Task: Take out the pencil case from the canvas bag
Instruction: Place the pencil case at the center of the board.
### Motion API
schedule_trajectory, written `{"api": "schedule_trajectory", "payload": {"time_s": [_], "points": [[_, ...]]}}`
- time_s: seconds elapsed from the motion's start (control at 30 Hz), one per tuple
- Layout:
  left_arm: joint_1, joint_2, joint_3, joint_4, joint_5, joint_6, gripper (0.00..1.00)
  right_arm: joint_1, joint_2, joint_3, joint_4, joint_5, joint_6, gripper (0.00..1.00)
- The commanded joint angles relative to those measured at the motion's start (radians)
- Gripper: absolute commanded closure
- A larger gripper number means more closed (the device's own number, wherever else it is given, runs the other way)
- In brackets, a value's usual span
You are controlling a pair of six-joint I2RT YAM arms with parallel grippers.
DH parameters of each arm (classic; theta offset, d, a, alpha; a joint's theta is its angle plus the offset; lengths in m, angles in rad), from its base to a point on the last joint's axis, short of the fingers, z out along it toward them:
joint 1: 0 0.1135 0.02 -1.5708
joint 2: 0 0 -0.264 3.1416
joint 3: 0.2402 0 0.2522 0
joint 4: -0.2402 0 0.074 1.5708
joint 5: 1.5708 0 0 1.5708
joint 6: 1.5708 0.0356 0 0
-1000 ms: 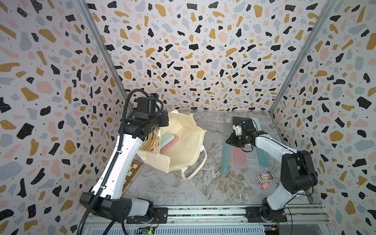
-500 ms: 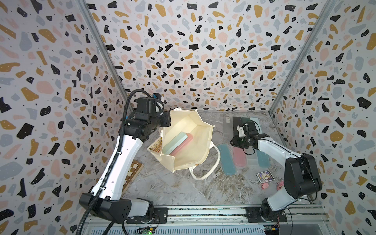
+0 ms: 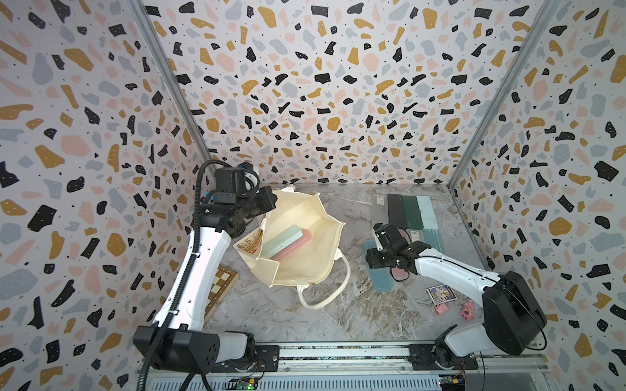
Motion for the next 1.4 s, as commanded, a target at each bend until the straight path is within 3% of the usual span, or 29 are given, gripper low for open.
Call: {"api": "schedule_trajectory", "payload": {"time_s": [0.0, 0.13, 0.47, 0.53, 0.73, 1.37], "points": [[0.018, -0.062, -0.005, 0.143, 0.119, -0.077, 1.00, 0.003, 0.028, -0.013, -0.024, 0.055, -0.017, 0.30], [0.019, -0.074, -0.013, 0.130, 0.110, -0.063, 1.00, 0.003, 0.069, -0.007, -0.019, 0.051, -0.026, 0.21], [0.020, -0.080, -0.018, 0.117, 0.102, -0.048, 1.00, -0.016, 0.151, 0.015, -0.041, 0.055, -0.013, 0.20], [0.020, -0.078, -0.016, 0.116, 0.102, -0.045, 1.00, -0.023, 0.154, 0.013, -0.041, 0.046, -0.012, 0.14], [0.020, -0.078, -0.013, 0.114, 0.102, -0.044, 1.00, -0.046, 0.163, 0.006, -0.034, 0.023, -0.014, 0.11], [0.019, -0.091, -0.024, 0.105, 0.097, -0.034, 1.00, -0.095, 0.219, 0.075, -0.022, 0.146, 0.214, 0.31]]}}
